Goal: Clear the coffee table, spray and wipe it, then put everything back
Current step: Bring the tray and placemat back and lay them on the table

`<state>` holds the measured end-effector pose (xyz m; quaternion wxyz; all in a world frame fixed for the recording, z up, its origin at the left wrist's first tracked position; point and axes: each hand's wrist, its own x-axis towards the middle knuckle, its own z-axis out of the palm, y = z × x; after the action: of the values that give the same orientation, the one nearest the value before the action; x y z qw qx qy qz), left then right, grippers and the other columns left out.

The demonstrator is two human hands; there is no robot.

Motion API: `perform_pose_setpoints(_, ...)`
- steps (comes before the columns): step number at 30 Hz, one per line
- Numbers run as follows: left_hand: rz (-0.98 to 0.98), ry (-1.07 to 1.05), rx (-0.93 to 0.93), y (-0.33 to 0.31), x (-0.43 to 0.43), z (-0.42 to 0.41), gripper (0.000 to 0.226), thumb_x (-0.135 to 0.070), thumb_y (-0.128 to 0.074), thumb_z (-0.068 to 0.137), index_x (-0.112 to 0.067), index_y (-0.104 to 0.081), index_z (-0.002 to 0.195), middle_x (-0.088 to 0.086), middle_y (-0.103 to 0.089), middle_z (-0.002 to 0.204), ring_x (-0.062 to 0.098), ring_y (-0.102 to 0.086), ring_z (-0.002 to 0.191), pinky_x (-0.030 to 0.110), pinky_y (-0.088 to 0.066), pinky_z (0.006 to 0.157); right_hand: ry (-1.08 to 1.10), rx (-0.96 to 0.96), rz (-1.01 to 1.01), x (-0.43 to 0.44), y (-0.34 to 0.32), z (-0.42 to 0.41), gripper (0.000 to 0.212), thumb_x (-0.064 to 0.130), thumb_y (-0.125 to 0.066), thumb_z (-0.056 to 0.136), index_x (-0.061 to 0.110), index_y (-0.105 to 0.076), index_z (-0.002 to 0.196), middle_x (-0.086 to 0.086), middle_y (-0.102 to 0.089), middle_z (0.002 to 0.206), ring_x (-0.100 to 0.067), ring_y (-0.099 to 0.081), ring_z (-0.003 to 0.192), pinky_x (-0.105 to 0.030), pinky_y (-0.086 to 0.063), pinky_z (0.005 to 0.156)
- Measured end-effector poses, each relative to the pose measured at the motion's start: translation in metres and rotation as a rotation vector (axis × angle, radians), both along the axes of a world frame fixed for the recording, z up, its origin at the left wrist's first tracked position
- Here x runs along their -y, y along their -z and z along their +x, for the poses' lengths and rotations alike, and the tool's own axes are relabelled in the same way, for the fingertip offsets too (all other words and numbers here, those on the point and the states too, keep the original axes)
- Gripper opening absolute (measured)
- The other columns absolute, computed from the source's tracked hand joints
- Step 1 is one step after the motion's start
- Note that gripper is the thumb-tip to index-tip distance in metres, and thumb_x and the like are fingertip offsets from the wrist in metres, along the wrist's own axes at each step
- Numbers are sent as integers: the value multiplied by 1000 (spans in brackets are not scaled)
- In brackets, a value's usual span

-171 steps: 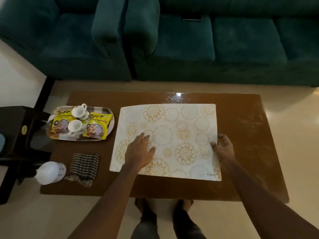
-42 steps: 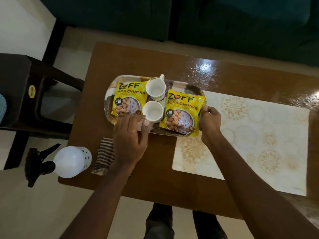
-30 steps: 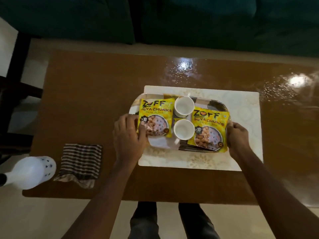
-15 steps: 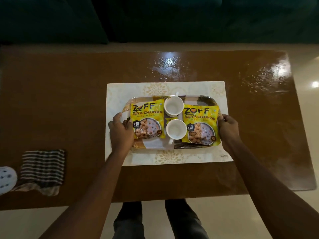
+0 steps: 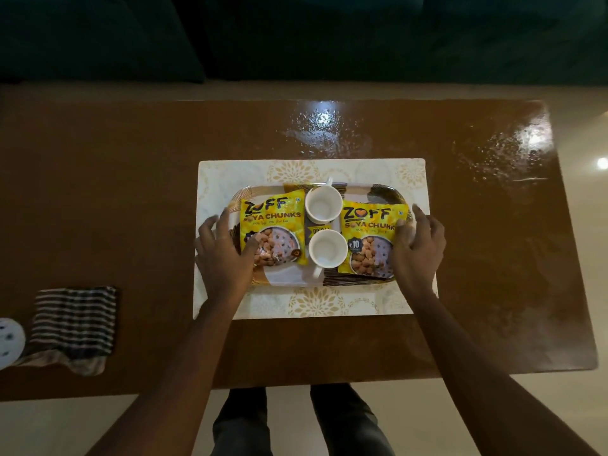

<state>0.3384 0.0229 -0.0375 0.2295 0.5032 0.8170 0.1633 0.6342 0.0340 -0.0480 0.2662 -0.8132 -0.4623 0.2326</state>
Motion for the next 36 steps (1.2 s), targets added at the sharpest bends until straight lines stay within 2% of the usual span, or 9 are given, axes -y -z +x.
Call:
perform_pose_setpoints(2,40,219,-113,-4,-5,4,71,-45,-67,91,-17,-41,151,12,-36,156,31,-31,145,55,-34,107,-198,112,9,6,-4,-11,51,52,-43,98,37,-39,147,-1,-34,154,-24,-30,141,-42,-26,106)
perform_pose_setpoints(5,-8,498,-144,-3,-19,7,73,-48,-63,93,-20,-35,154,6,-27,164,26,-21,152,51,-23,116,-482,242,-89,11,4,-19,55,58,-36,101,45,-24,152,11,-11,165,-17,-5,152,-42,-13,116)
perform_pose_setpoints(8,-77,573,-130,2,-26,4,79,-52,-59,93,-23,-26,158,3,-22,166,24,-15,154,49,-21,118,-519,262,-119,6,12,-21,55,57,-32,102,45,-19,154,12,-3,166,-15,6,152,-46,-11,119)
perform_pose_setpoints(13,-85,592,-141,3,-18,2,79,-51,-58,94,-25,-22,159,2,-18,167,26,-13,154,52,-23,118,-529,271,-113,-10,13,-25,59,59,-30,99,41,-22,155,7,-5,166,-18,4,152,-45,-11,119)
perform_pose_setpoints(17,-94,459,-127,2,-10,-2,78,-57,-54,93,-27,-23,158,2,-15,168,29,-11,154,58,-23,115,-469,221,-90,-5,11,-17,59,65,-31,98,46,-21,153,11,-4,166,-16,4,152,-47,-8,118)
perform_pose_setpoints(21,-150,183,-57,2,-2,-7,77,-62,-53,92,-25,-30,156,3,-16,167,34,-21,149,63,-32,107,-267,113,-106,4,9,-7,65,72,-28,92,47,-24,152,2,-15,164,-25,-15,149,-54,-23,114)
perform_pose_setpoints(24,-141,170,13,3,4,-7,79,-57,-60,91,-22,-33,156,5,-17,166,36,-24,146,58,-36,107,-306,49,-102,8,13,-6,65,68,-36,93,43,-29,152,0,-15,164,-27,-13,150,-55,-22,116)
perform_pose_setpoints(28,-121,104,134,6,8,-8,81,-49,-69,89,-22,-32,156,5,-16,166,36,-21,146,55,-31,111,-287,9,-100,8,14,-10,65,66,-42,92,44,-29,151,1,-13,164,-27,-9,151,-52,-16,117)
perform_pose_setpoints(36,-117,84,146,3,5,-16,86,-42,-72,88,-13,-28,157,6,-23,165,34,-22,147,50,-28,114,-348,-5,-125,10,15,-6,63,63,-48,93,46,-28,151,1,-8,165,-25,0,152,-50,-10,118)
